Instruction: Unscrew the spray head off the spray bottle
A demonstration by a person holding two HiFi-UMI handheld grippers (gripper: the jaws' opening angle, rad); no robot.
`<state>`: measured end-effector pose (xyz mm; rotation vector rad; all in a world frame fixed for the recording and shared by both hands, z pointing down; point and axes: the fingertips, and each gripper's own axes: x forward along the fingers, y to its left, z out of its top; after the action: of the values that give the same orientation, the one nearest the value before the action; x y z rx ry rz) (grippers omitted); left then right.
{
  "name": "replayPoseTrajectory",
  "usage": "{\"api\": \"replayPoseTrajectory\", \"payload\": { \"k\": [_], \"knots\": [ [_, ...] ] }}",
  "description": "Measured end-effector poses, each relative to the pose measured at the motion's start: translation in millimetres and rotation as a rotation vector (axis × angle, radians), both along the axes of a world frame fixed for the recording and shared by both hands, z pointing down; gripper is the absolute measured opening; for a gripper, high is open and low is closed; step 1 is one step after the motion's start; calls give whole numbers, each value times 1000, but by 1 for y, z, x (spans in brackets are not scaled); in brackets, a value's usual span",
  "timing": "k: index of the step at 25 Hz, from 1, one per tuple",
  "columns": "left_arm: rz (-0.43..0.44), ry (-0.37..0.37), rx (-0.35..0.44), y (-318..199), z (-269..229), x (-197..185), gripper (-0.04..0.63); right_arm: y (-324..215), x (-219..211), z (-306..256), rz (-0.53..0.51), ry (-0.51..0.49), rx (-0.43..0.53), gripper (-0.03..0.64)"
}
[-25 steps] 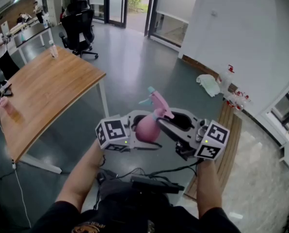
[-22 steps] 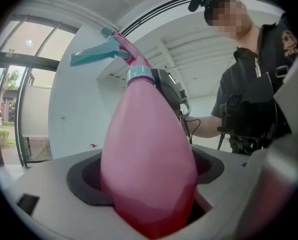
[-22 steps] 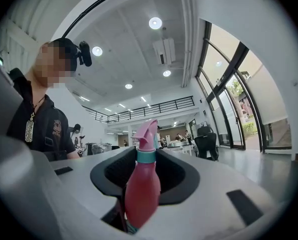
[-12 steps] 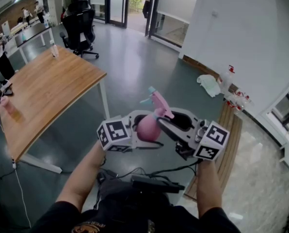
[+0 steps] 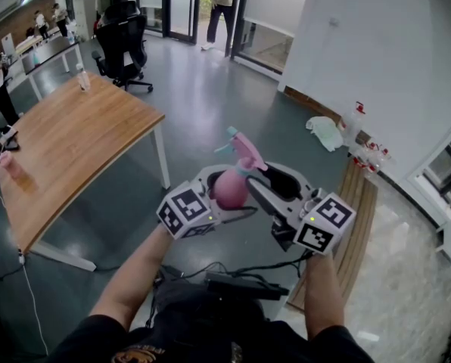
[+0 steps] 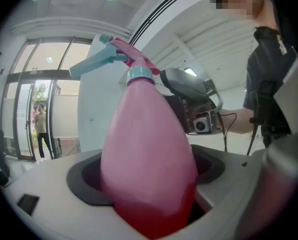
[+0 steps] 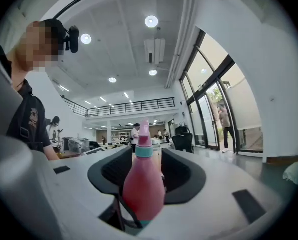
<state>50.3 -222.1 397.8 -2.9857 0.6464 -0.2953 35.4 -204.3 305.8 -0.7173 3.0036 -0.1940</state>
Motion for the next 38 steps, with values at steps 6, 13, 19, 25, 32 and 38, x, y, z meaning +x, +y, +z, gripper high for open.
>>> {"api": "replayPoseTrajectory", "payload": {
  "k": [6, 13, 19, 25, 32, 38],
  "knots": [
    [-157, -9, 28, -25, 6, -4, 445, -14, -6, 4, 117, -10, -37, 176],
    [-279, -64, 54, -40, 14, -9, 445, -30, -17, 7, 182, -40, -77, 176],
    [-320, -99, 72, -44, 15, -12, 445, -35, -15, 7, 217, -25, -64, 150],
    [-258, -94, 49, -38, 13, -11, 445, -32, -17, 5, 180, -3, -29, 140],
    [-10, -48, -9, -12, 8, 6, 445, -18, -8, 0, 39, -11, -19, 135],
    [209, -8, -54, 19, 4, 9, 445, 1, -10, -5, -95, -11, -4, 133]
  ]
}}
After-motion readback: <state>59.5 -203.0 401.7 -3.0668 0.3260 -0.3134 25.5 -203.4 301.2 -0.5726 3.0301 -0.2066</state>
